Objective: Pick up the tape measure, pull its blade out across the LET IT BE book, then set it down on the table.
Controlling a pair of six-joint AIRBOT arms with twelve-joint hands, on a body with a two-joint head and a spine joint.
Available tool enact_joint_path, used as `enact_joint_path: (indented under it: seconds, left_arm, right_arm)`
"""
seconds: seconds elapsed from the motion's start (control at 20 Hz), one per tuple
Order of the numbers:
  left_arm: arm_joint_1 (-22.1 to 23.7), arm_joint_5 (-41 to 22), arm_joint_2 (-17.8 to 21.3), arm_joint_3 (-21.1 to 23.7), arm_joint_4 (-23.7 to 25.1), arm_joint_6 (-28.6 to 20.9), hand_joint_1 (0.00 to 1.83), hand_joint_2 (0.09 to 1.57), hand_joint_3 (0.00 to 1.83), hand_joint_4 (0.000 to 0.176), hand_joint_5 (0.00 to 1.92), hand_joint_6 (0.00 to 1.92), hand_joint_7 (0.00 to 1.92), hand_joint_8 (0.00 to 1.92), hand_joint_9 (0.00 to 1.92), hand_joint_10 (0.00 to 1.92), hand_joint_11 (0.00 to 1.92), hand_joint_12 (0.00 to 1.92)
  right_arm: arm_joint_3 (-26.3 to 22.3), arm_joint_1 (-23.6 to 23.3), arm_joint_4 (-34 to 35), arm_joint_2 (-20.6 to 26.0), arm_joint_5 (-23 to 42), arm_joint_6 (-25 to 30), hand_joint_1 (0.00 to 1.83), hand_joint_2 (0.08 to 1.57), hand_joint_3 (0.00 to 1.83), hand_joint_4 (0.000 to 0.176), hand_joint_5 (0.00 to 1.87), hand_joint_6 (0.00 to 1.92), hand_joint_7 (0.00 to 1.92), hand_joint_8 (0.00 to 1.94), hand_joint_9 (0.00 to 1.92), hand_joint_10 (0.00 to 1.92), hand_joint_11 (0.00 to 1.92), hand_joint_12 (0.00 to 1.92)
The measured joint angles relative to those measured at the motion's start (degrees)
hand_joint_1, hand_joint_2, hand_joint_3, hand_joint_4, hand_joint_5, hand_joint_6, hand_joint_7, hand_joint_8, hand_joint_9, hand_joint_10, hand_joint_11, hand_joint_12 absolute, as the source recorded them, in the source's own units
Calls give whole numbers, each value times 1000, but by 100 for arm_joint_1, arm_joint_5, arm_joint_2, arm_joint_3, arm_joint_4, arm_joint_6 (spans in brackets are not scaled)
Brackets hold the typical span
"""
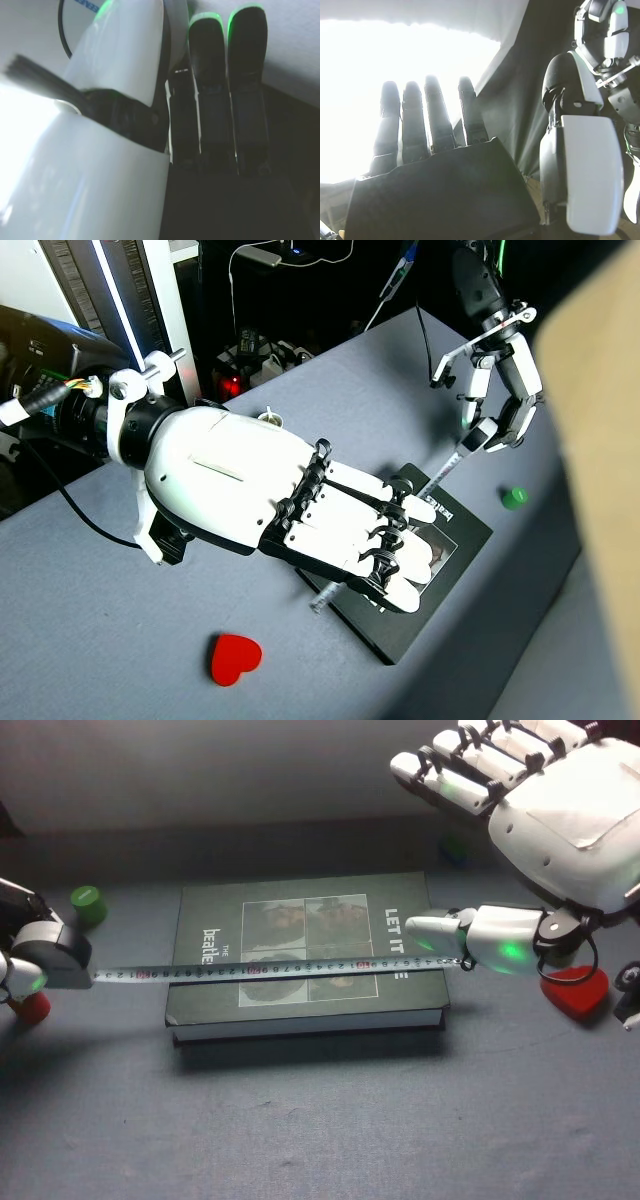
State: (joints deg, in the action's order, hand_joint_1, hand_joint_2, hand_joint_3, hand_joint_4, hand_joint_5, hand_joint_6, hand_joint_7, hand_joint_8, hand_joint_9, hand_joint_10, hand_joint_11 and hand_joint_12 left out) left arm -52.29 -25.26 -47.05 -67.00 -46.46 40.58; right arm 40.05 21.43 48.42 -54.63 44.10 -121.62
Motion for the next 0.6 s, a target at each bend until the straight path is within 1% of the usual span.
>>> enact_joint_path:
  seconds: [0.05, 0.3, 0.45, 0.6]
  left_arm:
    - [9, -15, -7, -2, 2, 0, 1375, 1124, 0, 0, 892, 969, 978, 969, 899, 1319, 826, 1262]
    - [9, 81, -122, -79, 94, -2, 1376, 1122, 0, 0, 914, 958, 971, 971, 900, 1314, 842, 1271]
    - [28, 87, -181, -245, 155, 0, 1376, 1121, 0, 0, 933, 923, 961, 990, 897, 1319, 841, 1271]
    - [48, 109, -210, -264, 181, -4, 1376, 1121, 0, 0, 926, 926, 965, 988, 898, 1318, 841, 1271]
  right_arm:
    - [0, 0, -4, 0, 2, -2, 192, 1052, 0, 113, 43, 4, 105, 4, 39, 1, 0, 400]
    - [0, 0, -28, 0, 20, -2, 200, 1049, 0, 113, 44, 3, 107, 3, 41, 2, 0, 405]
    - [0, 0, -39, 0, 24, -2, 201, 1049, 0, 113, 45, 3, 101, 0, 40, 1, 0, 407]
    - [0, 28, -107, -2, 39, -4, 201, 1050, 0, 113, 45, 3, 99, 0, 40, 1, 0, 408]
